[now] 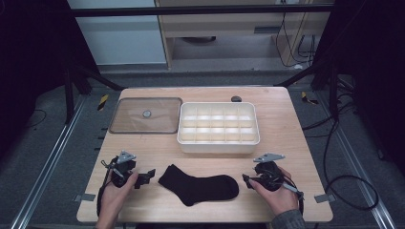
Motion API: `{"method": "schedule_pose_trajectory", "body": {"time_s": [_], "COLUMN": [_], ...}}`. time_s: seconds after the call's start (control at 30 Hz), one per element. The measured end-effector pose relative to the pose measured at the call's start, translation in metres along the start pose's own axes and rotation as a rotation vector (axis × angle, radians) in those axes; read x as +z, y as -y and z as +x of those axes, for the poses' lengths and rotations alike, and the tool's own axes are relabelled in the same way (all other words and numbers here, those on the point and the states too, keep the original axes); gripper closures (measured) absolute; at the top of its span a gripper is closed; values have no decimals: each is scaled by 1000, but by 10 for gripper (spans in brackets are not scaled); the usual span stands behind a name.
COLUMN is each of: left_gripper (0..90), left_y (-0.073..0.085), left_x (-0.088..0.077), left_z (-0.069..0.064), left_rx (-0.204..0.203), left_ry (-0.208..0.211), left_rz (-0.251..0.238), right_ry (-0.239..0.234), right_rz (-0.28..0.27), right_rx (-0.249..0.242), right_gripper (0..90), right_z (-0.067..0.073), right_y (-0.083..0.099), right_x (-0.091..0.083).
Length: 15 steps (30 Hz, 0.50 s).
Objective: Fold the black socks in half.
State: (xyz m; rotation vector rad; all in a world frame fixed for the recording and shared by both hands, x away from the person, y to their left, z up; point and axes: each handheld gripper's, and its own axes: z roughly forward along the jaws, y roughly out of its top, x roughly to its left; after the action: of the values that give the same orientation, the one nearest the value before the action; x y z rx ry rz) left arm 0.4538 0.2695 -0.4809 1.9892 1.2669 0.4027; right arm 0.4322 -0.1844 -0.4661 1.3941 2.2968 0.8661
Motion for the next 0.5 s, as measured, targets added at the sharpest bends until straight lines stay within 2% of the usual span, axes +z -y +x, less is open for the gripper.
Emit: {"method": "schedule_pose_trajectory", "body": {"time_s": [0.1, 0.13, 0.17, 0.2, 0.23, 0.33, 0.37, 0.4, 0.5], "left_gripper": [88, 88, 89, 89, 96, 98, 97, 98, 99], "left_y": [-8, -10, -12, -14, -16, -21, -25, -25, -34], "left_x": [-7, -8, -10, -10, -11, -9, -7, -7, -4], "left_z": [-9, -12, -17, -20, -25, -36, -42, -42, -48], "left_rx": [39, 47, 56, 65, 81, 100, 119, 119, 143], "left_ry": [17, 21, 24, 27, 32, 67, 68, 68, 68], "left_rz": [-8, -3, 9, 17, 32, 72, 102, 102, 155], "right_ry": [-52, -52, -84, -84, -107, -127, -145, -145, -175], "right_rz": [24, 24, 43, 43, 57, 70, 85, 85, 113], "right_rx": [14, 14, 16, 16, 8, -6, -10, -10, -24], "right_gripper": [395, 395, 413, 413, 432, 451, 477, 477, 509], "right_z": [-2, -2, 0, 0, 3, 8, 13, 13, 21], "right_y": [-8, -8, -13, -13, -17, -20, -23, -23, -24], "right_x": [-3, -3, -5, -5, -6, -7, -6, -6, -1]}}
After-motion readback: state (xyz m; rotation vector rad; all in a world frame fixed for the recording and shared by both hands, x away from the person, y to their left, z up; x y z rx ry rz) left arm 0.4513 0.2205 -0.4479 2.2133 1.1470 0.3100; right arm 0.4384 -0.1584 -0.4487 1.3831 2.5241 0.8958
